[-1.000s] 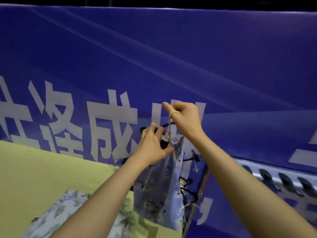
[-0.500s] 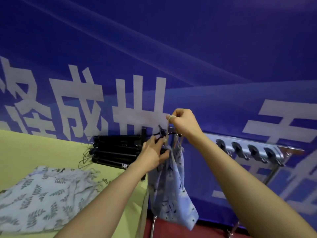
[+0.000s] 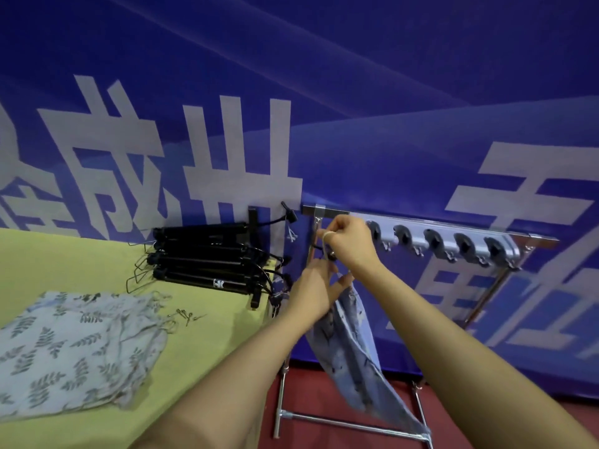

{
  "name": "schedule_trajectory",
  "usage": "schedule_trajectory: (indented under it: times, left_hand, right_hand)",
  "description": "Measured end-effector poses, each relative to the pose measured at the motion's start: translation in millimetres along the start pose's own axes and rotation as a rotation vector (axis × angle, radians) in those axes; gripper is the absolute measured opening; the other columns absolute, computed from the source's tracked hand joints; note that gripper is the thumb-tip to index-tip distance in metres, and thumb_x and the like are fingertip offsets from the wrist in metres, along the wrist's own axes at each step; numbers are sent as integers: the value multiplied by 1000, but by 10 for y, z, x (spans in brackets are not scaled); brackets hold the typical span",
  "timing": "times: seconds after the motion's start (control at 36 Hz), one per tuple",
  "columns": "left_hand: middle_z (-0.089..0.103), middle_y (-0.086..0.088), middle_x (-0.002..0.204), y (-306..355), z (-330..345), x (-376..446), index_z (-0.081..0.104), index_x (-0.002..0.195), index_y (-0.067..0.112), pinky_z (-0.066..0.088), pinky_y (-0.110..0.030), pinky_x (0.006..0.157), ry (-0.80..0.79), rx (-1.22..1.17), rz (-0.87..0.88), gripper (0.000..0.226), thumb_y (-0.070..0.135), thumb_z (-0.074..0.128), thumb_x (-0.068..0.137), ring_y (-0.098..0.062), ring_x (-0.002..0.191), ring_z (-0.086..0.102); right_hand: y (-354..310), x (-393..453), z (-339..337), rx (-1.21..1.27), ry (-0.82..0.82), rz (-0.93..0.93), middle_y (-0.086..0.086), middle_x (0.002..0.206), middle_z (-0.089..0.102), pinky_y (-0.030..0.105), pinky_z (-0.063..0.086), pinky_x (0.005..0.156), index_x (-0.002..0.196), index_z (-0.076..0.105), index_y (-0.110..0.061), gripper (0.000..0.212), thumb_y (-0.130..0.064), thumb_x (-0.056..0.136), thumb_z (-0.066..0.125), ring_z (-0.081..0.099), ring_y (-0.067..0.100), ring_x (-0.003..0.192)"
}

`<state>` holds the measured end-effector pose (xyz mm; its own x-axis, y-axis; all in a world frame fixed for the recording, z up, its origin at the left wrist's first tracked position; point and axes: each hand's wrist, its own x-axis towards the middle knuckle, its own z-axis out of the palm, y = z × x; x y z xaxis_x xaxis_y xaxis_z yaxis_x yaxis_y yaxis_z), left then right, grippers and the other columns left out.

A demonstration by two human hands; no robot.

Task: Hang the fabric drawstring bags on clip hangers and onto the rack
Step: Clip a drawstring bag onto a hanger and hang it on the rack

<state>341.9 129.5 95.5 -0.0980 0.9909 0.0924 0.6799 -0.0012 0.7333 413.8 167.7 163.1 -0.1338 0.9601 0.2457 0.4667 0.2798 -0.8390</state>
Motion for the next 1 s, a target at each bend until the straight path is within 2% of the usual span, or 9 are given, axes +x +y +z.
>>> schedule_trajectory:
  times: [0.11, 0.19, 0.28, 0.33, 0.42, 0.53, 0.64, 0.86, 1.0]
  left_hand:
    - [45, -1, 80, 53, 125, 18, 47, 74, 14, 32, -28, 64, 43, -52, -11, 25, 28, 60, 89, -26, 82, 56]
    - [40, -2, 73, 26, 197, 33, 35, 55, 18, 29, -28, 64, 51, -29, 4, 42, 21, 57, 91, -28, 73, 49]
    - [35, -1, 68, -65, 252, 27, 32, 53, 13, 31, -30, 66, -3, 31, -4, 45, 18, 51, 93, -31, 74, 49]
    - [48, -10, 80, -152, 264, -2, 48, 65, 3, 42, -37, 73, -30, 94, 35, 32, 17, 48, 94, -35, 83, 56]
    - [55, -16, 110, -263, 260, -71, 64, 100, 2, 46, -42, 83, -10, 263, 81, 28, 24, 47, 96, -37, 98, 58]
    - [61, -8, 106, -356, 285, -98, 70, 96, 10, 34, -41, 85, 136, 467, 211, 25, 28, 52, 93, -32, 106, 53]
    - [51, 2, 120, -387, 215, -99, 66, 109, 20, 21, -34, 88, 71, 540, 119, 32, 39, 42, 97, -25, 118, 36]
    - [54, 3, 116, -476, 193, -103, 67, 104, 21, 23, -33, 92, -52, 555, 98, 27, 38, 49, 94, -23, 117, 35]
    - [59, 1, 103, -436, 235, -85, 65, 78, 21, 19, -30, 77, 49, 211, 25, 15, 26, 57, 89, -23, 106, 43]
  right_hand:
    - [120, 5, -20, 18, 23, 47, -6, 37, 41, 33, 51, 60, 58, 42, -6, 33, -3, 83, 64, 64, 16, 56]
    - [158, -28, -25, 96, 47, 71, 22, 58, 56, 50, 55, 76, 61, 45, -6, 27, -2, 80, 64, 68, 33, 89]
    - [138, -71, -79, 126, 65, 64, -4, 42, 51, 29, 47, 56, 63, 45, -6, 29, -6, 84, 65, 57, 1, 49]
    - [87, -83, -127, 155, 89, 43, -12, 31, 40, 17, 33, 47, 61, 43, -9, 32, -8, 86, 64, 38, 2, 33]
    - [59, -68, -181, 192, 159, -2, -13, 32, 39, 22, 32, 50, 57, 41, -15, 36, -9, 84, 64, 33, 4, 34]
    - [23, -93, -167, 235, 201, -51, -13, 34, 38, 29, 44, 59, 56, 40, -14, 37, -6, 84, 63, 32, 5, 40]
    - [40, -91, -147, 278, 252, -77, -9, 37, 38, 11, 32, 45, 57, 41, -12, 36, -4, 84, 64, 32, 4, 37]
    - [160, -144, -78, 235, 231, -72, 3, 49, 42, 13, 32, 45, 60, 45, -9, 32, -8, 85, 65, 33, 8, 44]
    - [240, -170, -104, 88, 73, -66, 3, 48, 40, 10, 33, 42, 70, 51, 2, 24, -9, 86, 65, 36, 6, 38]
